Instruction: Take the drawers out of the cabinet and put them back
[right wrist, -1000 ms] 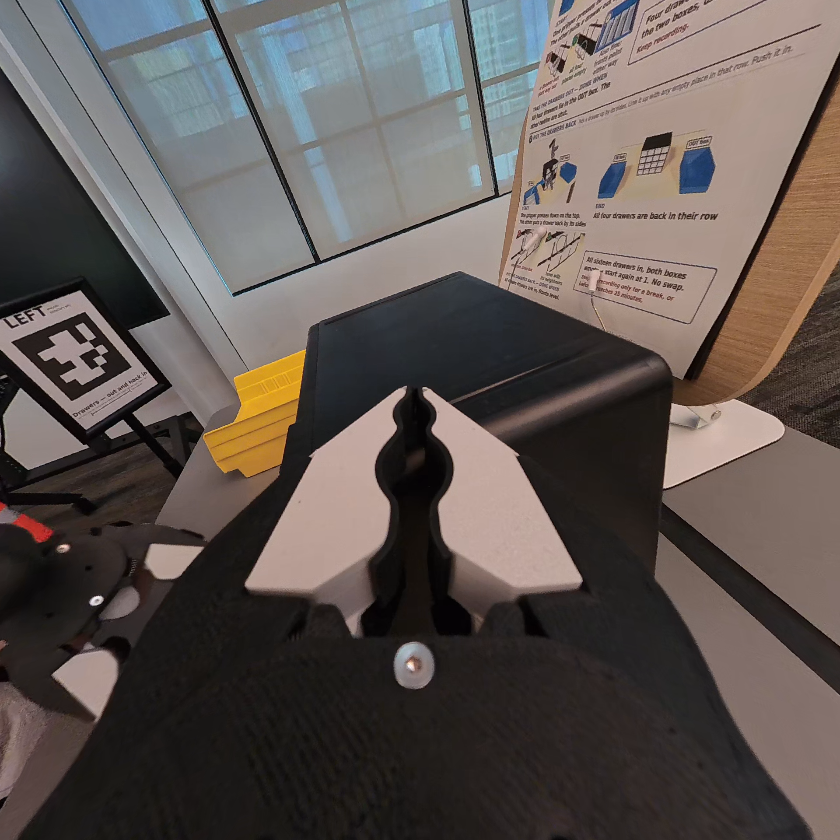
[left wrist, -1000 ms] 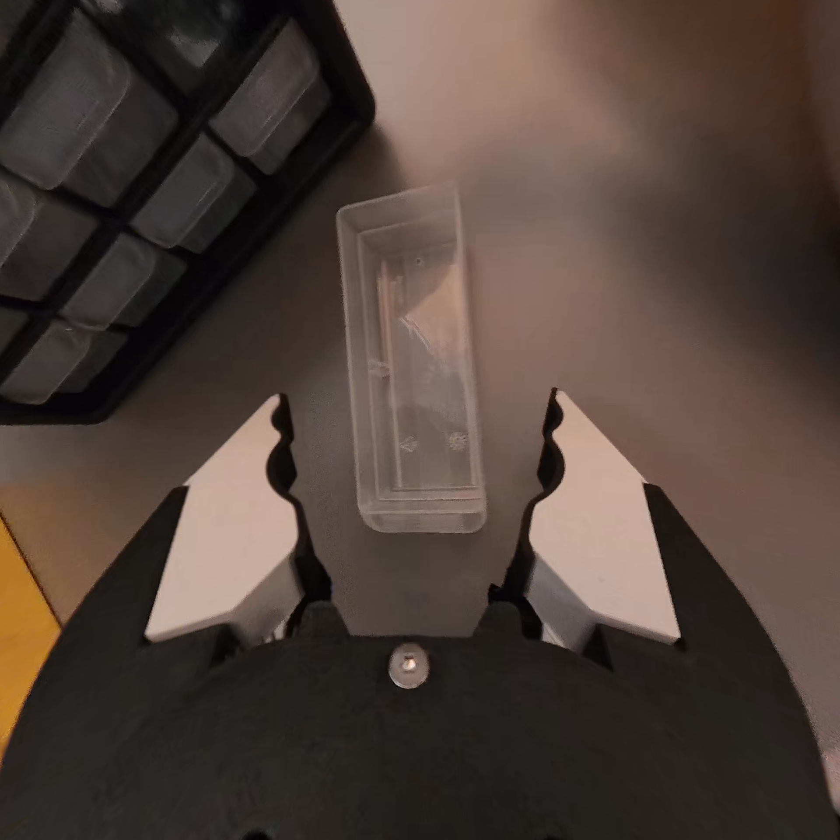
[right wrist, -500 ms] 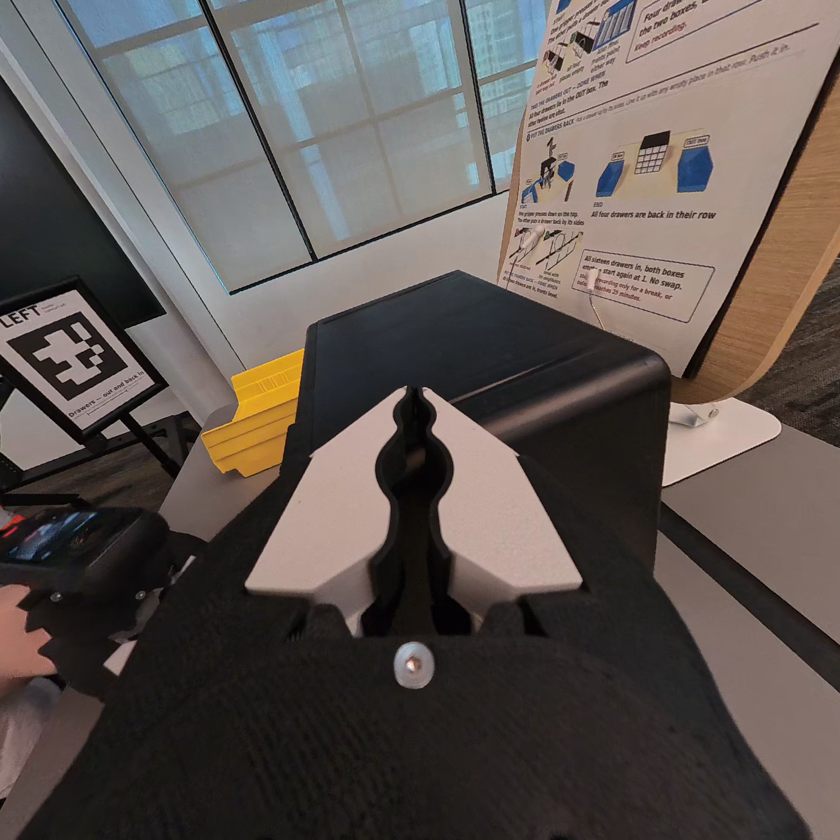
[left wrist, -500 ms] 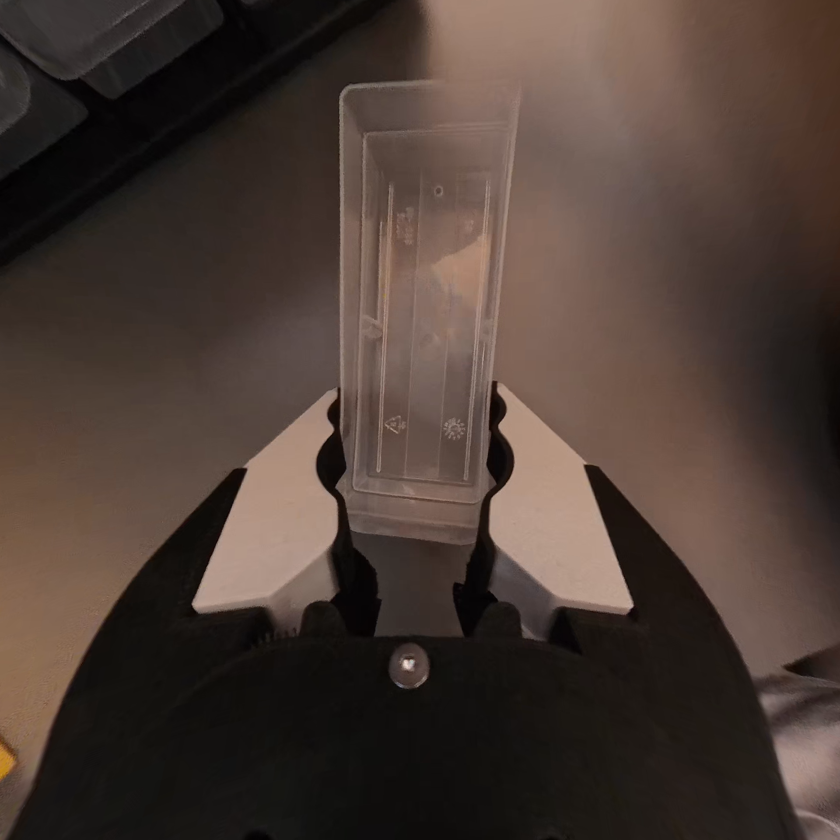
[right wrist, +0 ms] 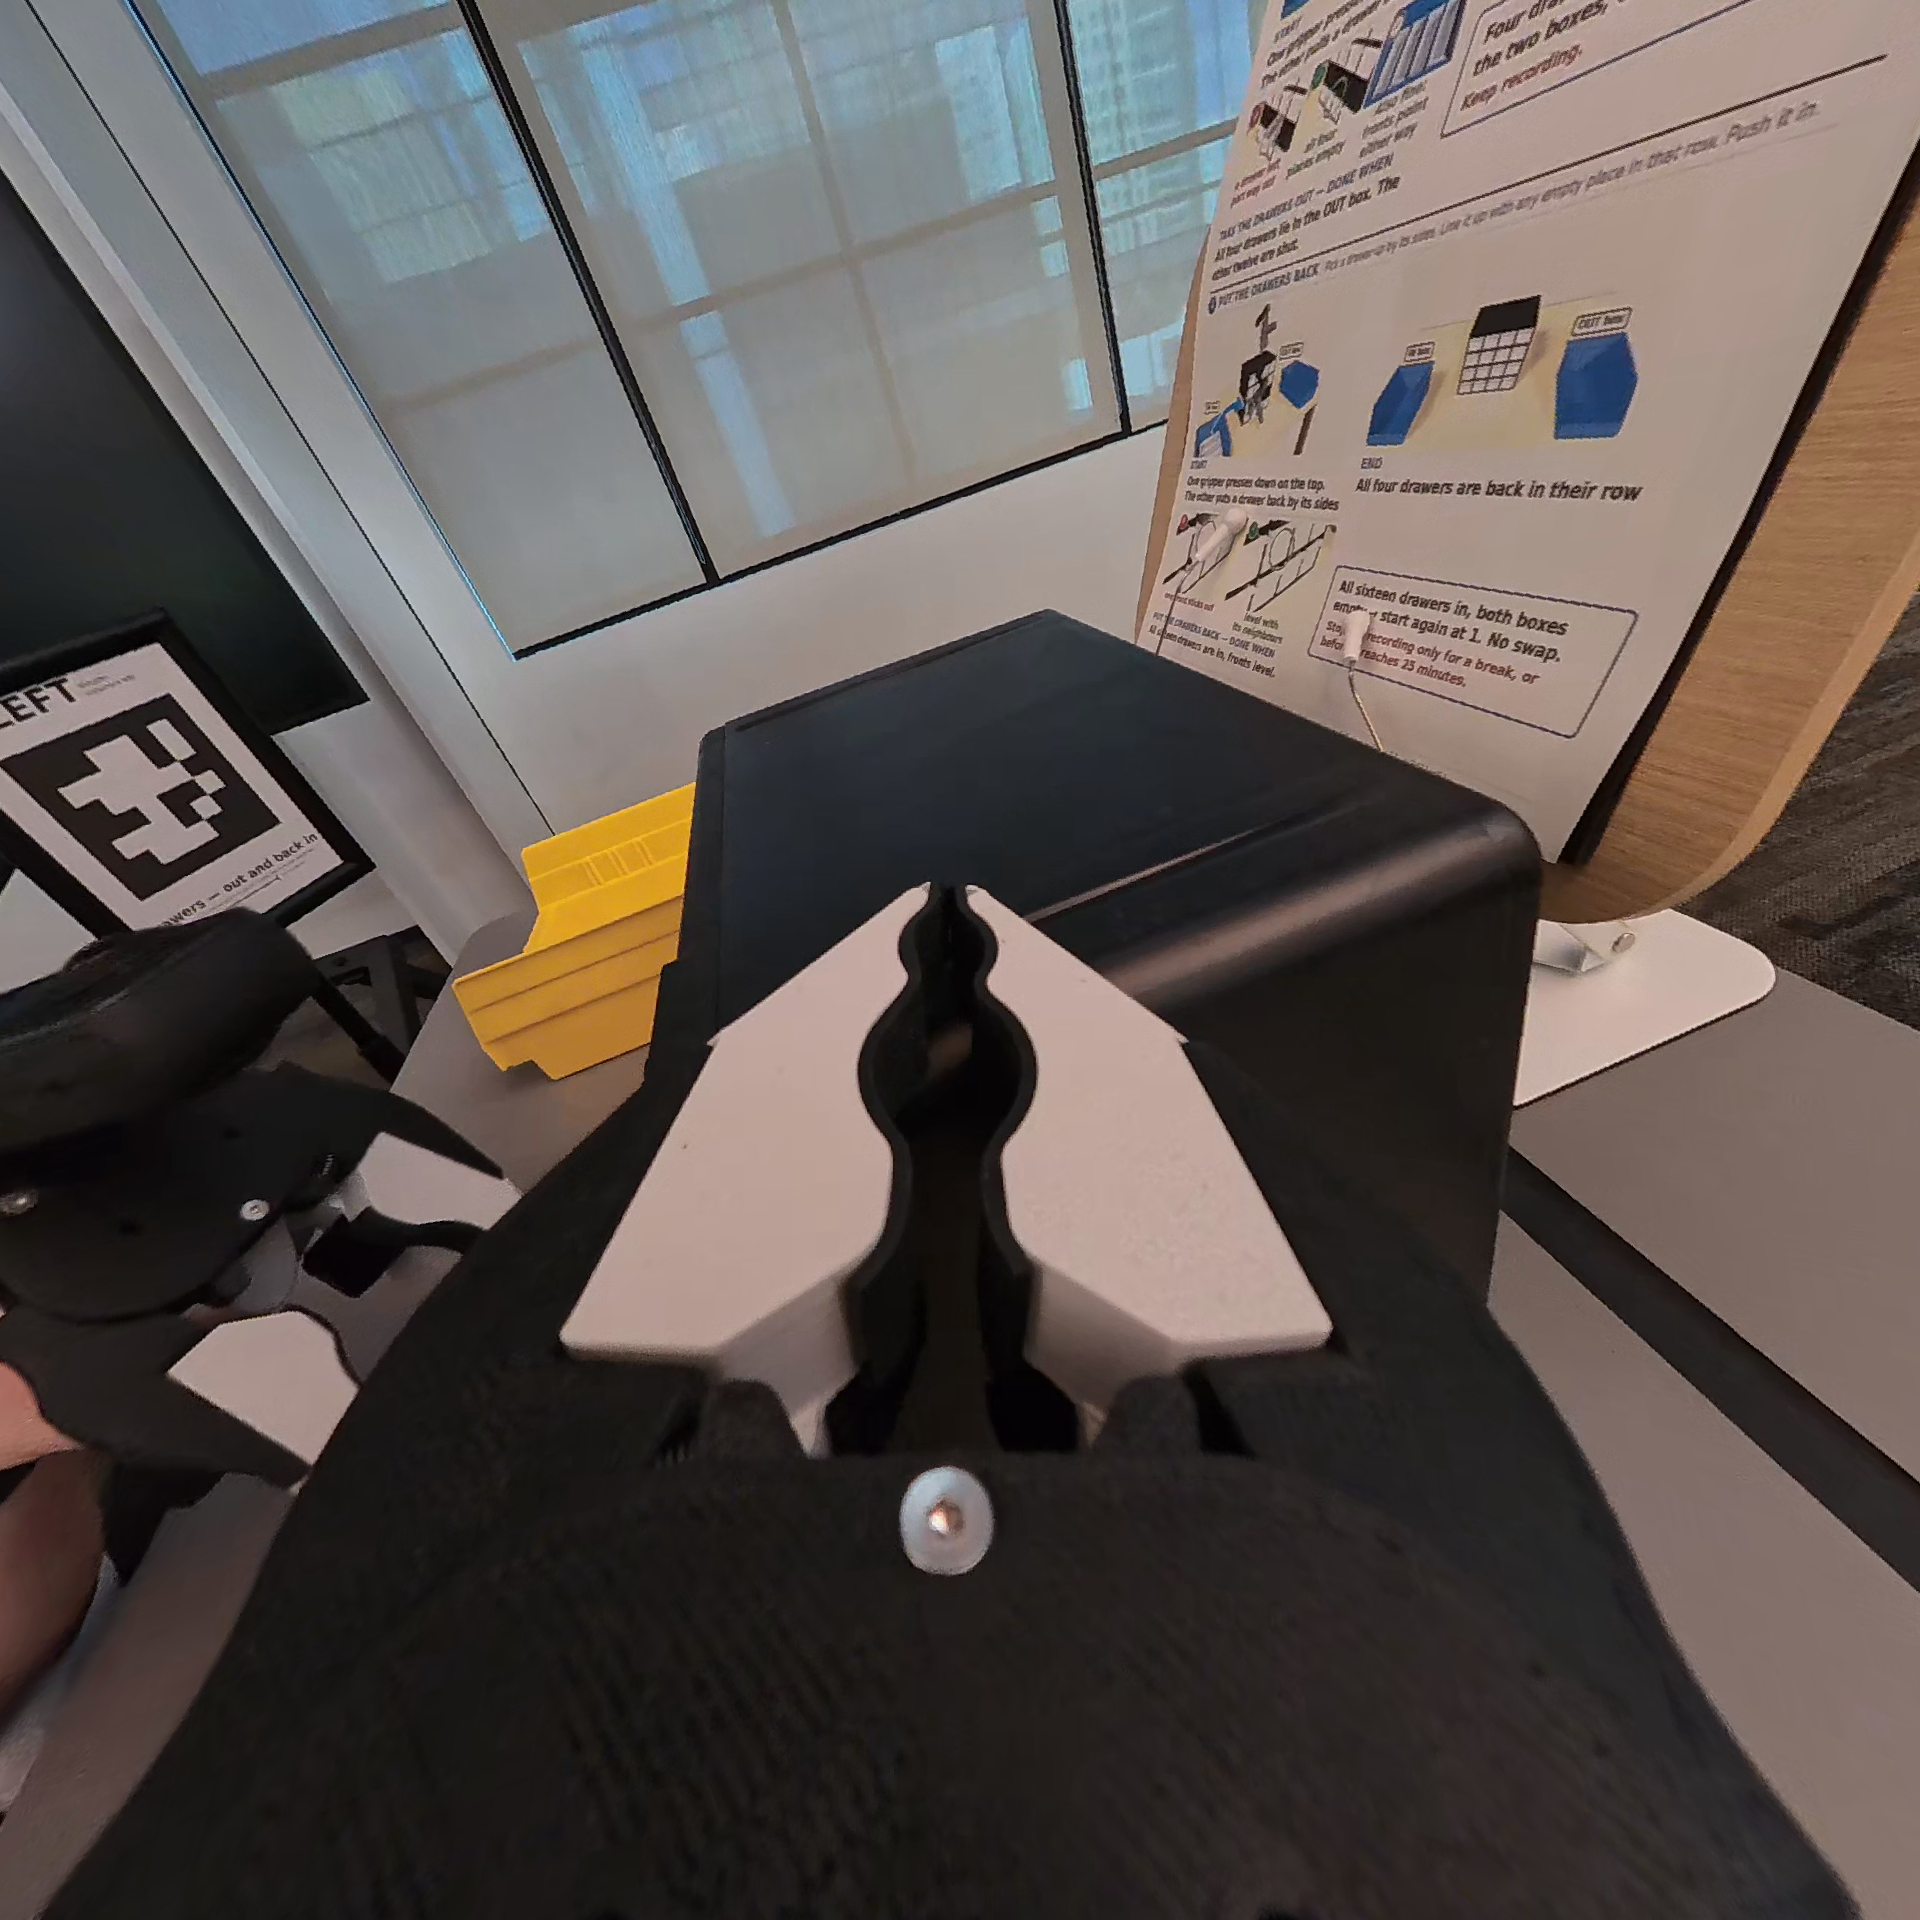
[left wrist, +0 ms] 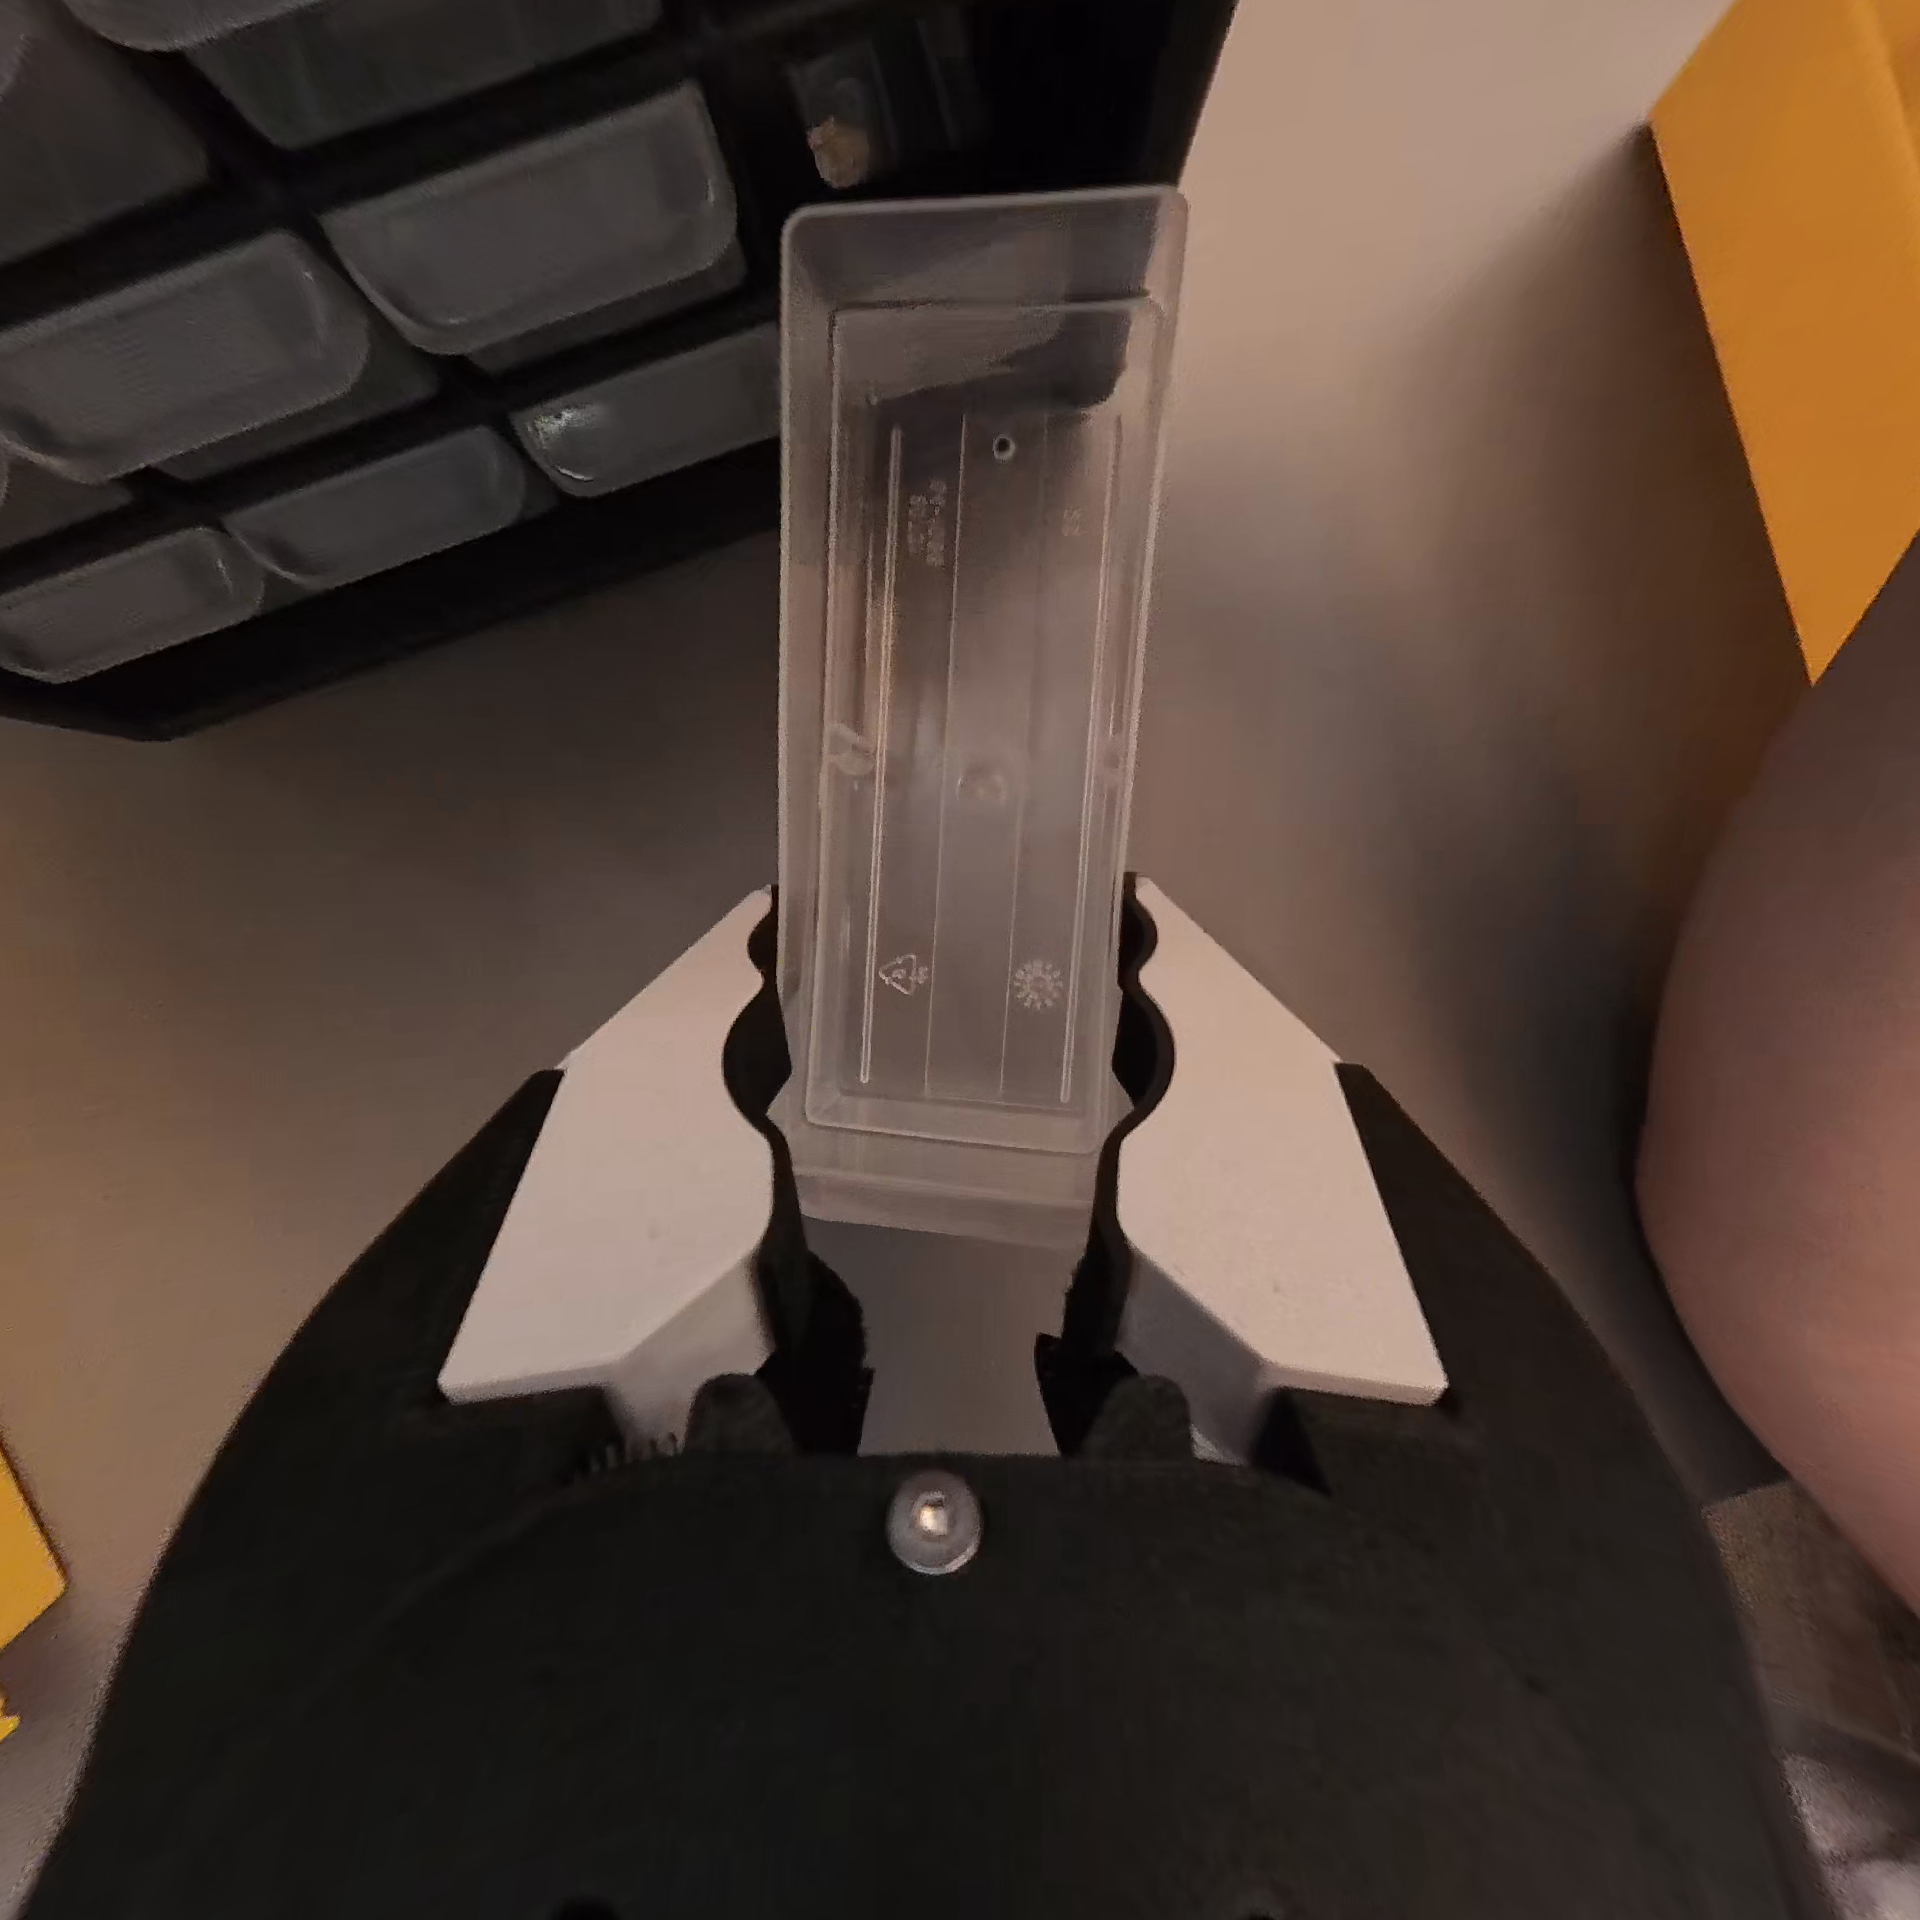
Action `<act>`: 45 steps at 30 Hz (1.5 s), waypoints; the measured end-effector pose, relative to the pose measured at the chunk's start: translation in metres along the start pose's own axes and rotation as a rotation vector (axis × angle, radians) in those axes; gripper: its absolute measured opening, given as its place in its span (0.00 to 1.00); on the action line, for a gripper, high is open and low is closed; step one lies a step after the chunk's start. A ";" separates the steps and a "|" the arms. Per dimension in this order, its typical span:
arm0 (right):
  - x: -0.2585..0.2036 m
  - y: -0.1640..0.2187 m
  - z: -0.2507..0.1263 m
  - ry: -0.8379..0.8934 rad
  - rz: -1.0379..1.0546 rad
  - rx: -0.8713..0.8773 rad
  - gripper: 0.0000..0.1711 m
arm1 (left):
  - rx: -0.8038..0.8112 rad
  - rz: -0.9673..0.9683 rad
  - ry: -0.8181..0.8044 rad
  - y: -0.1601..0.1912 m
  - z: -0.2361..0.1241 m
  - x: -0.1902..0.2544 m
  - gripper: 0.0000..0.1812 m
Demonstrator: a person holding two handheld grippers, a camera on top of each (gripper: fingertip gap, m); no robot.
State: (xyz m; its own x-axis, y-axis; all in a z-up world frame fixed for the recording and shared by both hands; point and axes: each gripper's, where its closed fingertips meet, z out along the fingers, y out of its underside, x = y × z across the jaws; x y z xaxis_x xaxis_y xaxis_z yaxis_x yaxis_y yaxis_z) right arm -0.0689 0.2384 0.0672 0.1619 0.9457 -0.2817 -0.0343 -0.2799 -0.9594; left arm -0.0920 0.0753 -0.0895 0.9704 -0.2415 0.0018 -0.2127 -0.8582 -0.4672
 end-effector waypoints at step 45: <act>-0.004 -0.001 -0.001 -0.055 0.027 0.037 0.00 | -0.066 -0.058 -0.123 -0.027 -0.001 0.004 0.33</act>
State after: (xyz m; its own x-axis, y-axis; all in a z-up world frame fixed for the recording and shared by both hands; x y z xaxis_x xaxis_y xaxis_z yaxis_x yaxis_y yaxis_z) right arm -0.0687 0.2351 0.0695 0.1064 0.9458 -0.3067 -0.0748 -0.2999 -0.9510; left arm -0.0826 0.0974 -0.0757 0.9871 -0.1370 -0.0828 -0.1590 -0.8981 -0.4101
